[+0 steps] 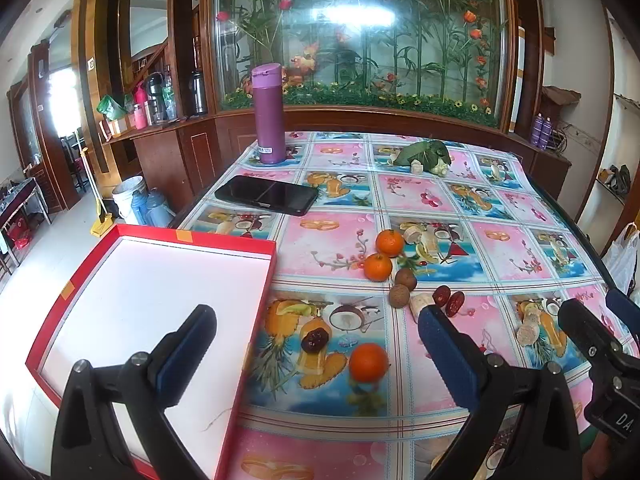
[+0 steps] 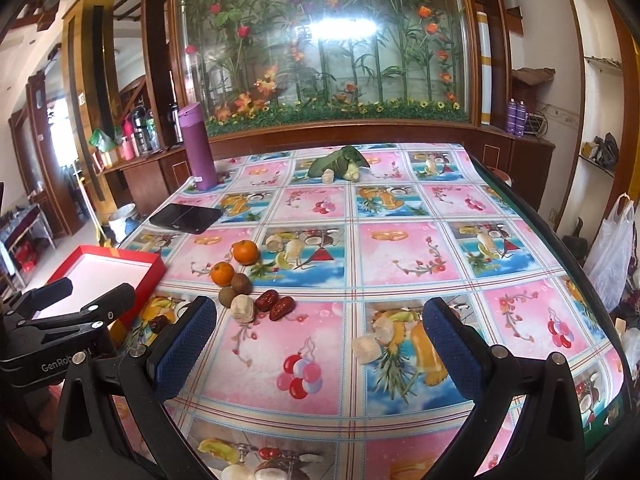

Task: Organize fruits
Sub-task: 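Grasp an orange with the left tool while the right tool grasps a white banana chunk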

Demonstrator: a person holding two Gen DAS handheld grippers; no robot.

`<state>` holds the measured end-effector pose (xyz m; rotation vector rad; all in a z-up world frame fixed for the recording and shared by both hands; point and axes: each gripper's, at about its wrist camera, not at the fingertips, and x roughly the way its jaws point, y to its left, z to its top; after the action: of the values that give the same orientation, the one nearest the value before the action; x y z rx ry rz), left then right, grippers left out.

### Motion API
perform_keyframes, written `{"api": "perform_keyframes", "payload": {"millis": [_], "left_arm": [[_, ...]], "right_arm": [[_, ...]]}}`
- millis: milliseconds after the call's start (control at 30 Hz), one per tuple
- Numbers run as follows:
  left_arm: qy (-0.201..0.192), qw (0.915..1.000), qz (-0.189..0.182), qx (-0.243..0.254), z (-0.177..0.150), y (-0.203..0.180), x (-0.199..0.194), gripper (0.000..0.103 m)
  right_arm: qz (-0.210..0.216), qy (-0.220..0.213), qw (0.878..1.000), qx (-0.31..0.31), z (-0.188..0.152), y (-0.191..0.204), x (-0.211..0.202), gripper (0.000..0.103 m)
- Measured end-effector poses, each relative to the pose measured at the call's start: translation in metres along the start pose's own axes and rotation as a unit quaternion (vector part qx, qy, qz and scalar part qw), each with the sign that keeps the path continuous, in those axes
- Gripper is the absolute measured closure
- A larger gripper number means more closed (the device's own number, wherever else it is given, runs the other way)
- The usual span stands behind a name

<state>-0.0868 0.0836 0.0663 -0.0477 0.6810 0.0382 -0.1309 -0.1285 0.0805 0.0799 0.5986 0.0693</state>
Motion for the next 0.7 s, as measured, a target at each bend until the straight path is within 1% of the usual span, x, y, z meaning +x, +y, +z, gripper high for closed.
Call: {"api": "perform_keyframes", "payload": {"millis": [233,700], "left_arm": [[0.005,1.0,0.006,0.006,-0.0023,0.0003,0.0019,0.001],[0.012,0.9998,0.008,0.013,-0.0084,0.0014,0.0071,0.001]], "right_arm": [[0.009,0.008,1.0,-0.003,-0.0031,0.0056,0.005,0.0],[0.012,0.007,1.0,-0.007,-0.0035,0.006,0.0074,0.0]]}}
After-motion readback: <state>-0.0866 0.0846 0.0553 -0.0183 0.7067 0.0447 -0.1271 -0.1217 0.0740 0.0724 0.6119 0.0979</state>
